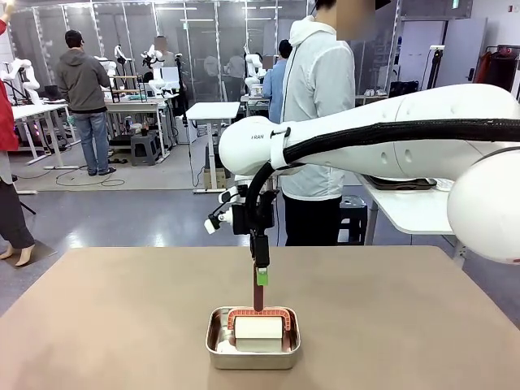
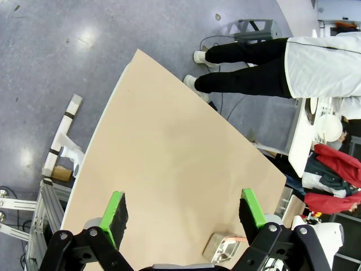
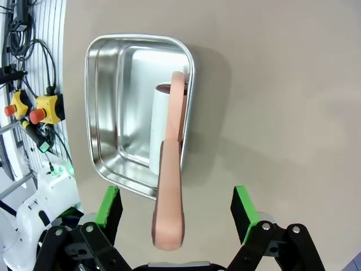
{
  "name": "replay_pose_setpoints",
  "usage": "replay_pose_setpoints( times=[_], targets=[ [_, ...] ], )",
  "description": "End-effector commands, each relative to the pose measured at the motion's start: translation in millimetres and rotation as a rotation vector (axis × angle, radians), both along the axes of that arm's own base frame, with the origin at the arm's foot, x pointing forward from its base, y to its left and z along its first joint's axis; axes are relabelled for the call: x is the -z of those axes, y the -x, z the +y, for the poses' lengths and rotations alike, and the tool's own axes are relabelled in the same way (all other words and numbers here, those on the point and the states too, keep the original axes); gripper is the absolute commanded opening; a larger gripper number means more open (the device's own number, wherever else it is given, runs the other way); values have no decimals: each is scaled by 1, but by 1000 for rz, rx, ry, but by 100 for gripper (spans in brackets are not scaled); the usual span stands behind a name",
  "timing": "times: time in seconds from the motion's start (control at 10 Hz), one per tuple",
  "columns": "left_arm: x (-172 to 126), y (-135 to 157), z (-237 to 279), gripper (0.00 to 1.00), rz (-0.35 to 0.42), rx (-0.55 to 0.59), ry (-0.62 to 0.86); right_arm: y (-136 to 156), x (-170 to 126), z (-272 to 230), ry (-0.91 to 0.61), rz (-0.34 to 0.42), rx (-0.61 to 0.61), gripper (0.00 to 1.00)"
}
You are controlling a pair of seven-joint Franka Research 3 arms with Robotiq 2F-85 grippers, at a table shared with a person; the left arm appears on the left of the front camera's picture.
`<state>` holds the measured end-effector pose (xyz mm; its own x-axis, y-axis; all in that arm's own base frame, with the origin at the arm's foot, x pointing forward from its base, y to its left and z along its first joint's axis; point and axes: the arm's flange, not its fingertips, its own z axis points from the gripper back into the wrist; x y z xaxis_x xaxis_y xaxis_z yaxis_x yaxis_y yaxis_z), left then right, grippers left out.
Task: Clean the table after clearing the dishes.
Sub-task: When the right (or left) Handle tray is removed, use the right hand (or left hand) to clean the right (or left) side of the table with the Lint Roller.
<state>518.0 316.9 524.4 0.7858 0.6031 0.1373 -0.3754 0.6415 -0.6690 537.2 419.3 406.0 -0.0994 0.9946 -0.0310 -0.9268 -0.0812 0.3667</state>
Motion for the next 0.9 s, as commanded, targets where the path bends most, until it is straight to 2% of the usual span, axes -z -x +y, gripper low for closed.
replay_pose_setpoints(
  times=[0.0,0.5,0.8],
  targets=[
    [0,6,-2,100,-11,-2,-8,15,-5,3,24,-37,23,78],
    [0,6,-2,100,-11,-2,-8,17,0,0,19,-14,44,28],
    [0,6,-2,100,-11,-2,-8,21,-2,-1,4,-28,46,0]
  ],
)
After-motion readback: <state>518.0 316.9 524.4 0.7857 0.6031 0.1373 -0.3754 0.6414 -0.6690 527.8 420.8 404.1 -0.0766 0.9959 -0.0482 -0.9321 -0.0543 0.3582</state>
